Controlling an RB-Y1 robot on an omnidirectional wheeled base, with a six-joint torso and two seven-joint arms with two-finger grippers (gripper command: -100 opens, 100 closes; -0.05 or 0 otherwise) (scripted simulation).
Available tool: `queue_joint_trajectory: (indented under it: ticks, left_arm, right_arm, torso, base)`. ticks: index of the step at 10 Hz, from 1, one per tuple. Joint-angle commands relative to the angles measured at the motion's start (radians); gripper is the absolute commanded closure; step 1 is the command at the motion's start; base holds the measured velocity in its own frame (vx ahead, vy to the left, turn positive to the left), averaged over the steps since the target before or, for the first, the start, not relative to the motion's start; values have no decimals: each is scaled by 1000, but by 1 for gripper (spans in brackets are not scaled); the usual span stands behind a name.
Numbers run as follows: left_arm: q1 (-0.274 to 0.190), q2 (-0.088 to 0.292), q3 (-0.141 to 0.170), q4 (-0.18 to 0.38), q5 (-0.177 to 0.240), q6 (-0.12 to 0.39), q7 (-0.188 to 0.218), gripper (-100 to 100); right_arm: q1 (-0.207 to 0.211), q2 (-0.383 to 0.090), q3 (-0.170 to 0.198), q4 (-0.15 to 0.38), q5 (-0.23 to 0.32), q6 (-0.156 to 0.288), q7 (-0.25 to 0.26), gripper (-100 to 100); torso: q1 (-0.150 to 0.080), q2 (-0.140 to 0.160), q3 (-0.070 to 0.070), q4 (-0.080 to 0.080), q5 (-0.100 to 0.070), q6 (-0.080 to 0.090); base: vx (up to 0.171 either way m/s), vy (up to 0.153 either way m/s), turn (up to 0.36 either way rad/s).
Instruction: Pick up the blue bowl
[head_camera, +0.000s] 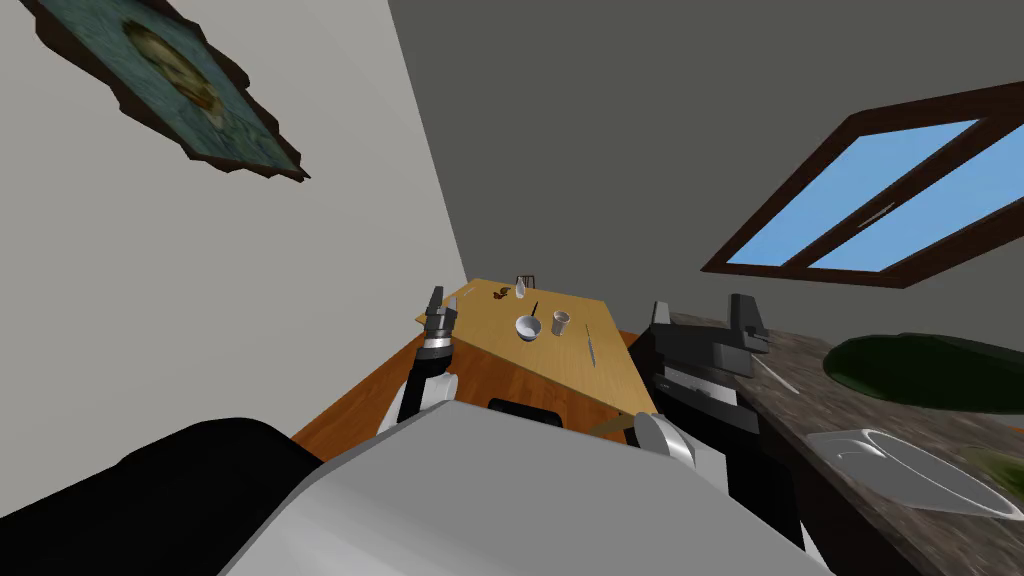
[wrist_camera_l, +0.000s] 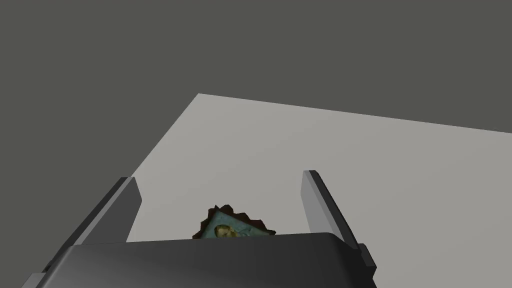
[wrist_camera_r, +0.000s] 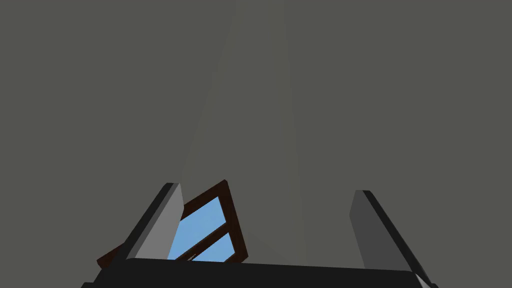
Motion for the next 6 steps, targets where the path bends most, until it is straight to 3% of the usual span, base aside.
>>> queue_joint_trajectory:
  ticks: [1, 6]
  left_arm:
    - [-22, 41, -2, 11, 0, 26, 4, -100]
    - [-122, 136, -7, 69, -4, 146, 23, -100]
  right_arm:
    - [0, 0, 0, 0, 0, 0, 0, 0]
    - [0, 0, 0, 0, 0, 0, 0, 0]
  torso:
    - [0, 0, 0, 0, 0, 0]
    - [4, 3, 1, 1, 1, 0]
  base:
    - [-26, 20, -92]
    - [-45, 51, -112]
